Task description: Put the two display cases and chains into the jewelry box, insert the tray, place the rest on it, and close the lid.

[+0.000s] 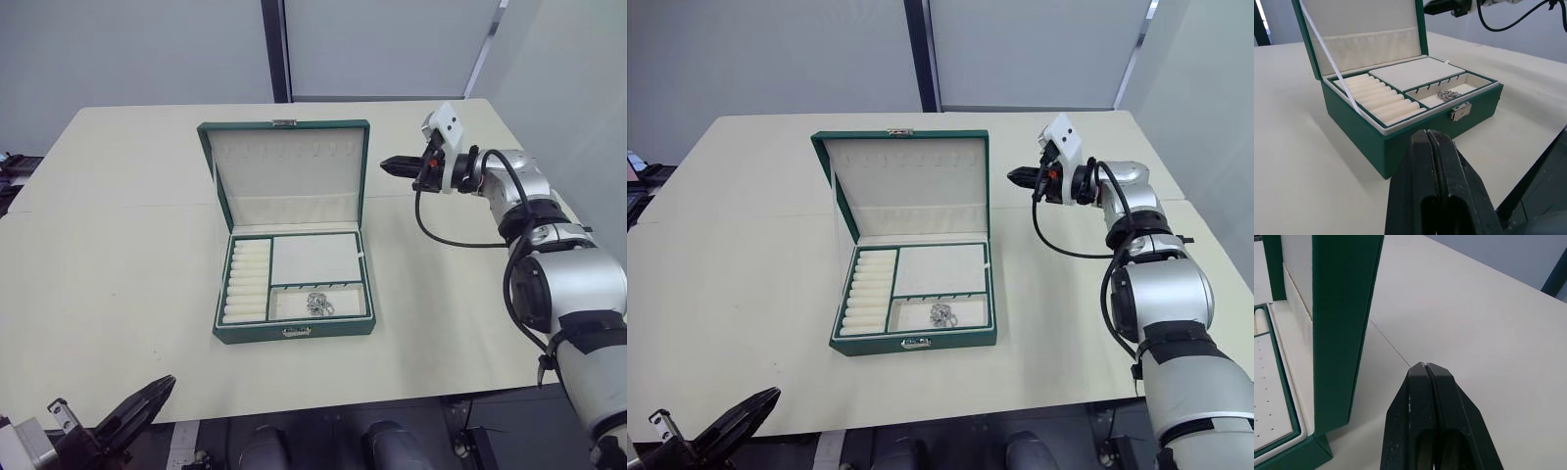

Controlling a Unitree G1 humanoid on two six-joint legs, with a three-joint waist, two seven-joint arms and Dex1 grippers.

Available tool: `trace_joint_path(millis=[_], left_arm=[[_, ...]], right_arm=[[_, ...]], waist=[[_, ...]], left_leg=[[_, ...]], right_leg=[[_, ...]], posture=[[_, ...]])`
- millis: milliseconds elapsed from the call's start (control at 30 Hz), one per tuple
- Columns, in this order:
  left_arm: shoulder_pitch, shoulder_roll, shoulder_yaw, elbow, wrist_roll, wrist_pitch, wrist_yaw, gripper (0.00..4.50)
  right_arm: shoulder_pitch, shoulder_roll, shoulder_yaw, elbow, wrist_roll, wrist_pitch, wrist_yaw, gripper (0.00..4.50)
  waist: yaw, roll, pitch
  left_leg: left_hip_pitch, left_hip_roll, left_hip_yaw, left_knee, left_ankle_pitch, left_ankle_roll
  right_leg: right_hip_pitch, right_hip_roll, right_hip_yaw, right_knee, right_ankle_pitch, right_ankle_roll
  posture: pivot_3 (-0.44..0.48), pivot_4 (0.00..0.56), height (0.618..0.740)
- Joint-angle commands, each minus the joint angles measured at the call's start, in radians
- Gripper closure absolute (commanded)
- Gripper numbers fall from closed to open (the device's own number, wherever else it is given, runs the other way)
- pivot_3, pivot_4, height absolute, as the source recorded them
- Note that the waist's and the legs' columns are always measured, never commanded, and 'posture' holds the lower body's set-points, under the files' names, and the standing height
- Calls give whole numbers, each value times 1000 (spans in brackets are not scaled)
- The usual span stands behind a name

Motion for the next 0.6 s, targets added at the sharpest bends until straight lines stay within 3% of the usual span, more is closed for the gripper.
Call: trace_joint_path(millis=[33, 600], left_arm=[[18, -6, -13, 5, -4, -32, 2, 4500], [-17, 51, -37, 27, -24, -18, 16, 4500]], right_arm=[[-43, 2, -33, -5, 0, -8, 22, 4488], [-7, 37, -57, -94, 42, 77, 358, 4488]], waist=[[0, 0, 0], [-1, 1, 0]], left_leg=[[0, 0, 0, 0, 0, 0], [0, 0, 0, 0, 0, 0]], right_leg=[[0, 0, 0, 0, 0, 0], [0, 0, 0, 1, 0, 0]], posture=[[0, 150, 740], [0, 150, 740]])
